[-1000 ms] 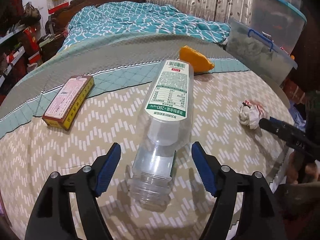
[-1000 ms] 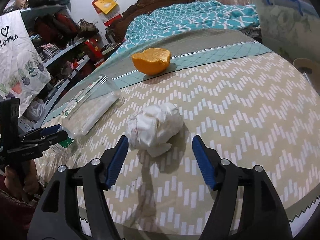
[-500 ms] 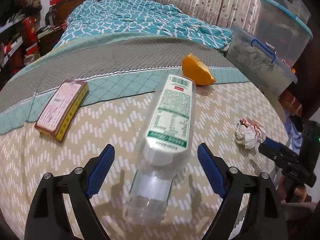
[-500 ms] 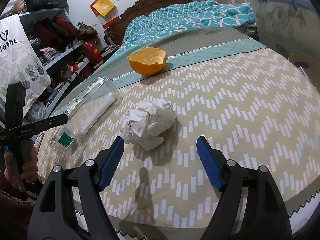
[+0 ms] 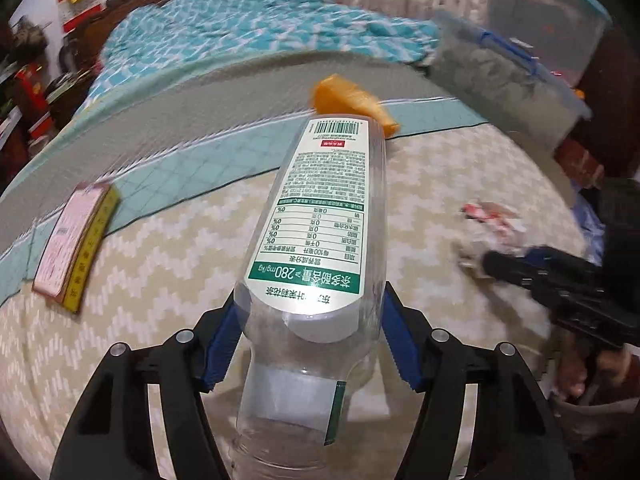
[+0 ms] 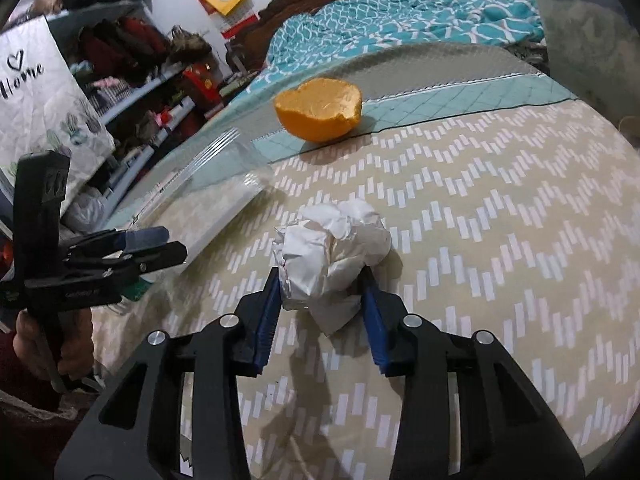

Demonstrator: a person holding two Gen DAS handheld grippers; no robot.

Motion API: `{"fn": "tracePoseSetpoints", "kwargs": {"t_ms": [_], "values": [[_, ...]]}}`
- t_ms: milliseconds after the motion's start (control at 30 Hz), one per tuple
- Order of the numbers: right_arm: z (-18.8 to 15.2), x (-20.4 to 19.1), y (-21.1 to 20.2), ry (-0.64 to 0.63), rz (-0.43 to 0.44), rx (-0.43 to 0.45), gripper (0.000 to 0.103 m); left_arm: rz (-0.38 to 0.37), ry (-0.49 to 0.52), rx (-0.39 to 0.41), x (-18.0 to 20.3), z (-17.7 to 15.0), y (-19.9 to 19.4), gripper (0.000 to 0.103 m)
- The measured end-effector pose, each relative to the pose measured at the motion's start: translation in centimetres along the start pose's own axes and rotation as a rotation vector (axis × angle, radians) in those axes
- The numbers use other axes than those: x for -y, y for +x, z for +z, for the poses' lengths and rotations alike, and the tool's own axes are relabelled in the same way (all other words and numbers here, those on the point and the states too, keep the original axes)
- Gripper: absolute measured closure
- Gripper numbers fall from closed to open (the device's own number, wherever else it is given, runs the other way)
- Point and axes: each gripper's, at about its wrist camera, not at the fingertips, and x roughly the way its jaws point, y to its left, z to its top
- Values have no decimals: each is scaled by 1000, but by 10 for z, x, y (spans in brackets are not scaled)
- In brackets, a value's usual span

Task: Collect trash
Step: 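Grasp the white crumpled tissue with the right gripper while the left holds the bottle, then carry the bottle and tissue to the beige bin and open both grippers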

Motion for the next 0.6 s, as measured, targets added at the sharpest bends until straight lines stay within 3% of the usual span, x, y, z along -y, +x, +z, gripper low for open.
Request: {"fn": "tracePoseSetpoints", "kwargs": {"t_ms": [200,367,600], "values": [[-1,57,-47,121,-90,139,63,-169,102,-17,60,37,9,41],[-1,132,-105,279,-237,272,63,-297,242,-62,145,88,43,41],[4,220,-149,445,-389,342,63,-430,395,-133,271,161,98,40]]}}
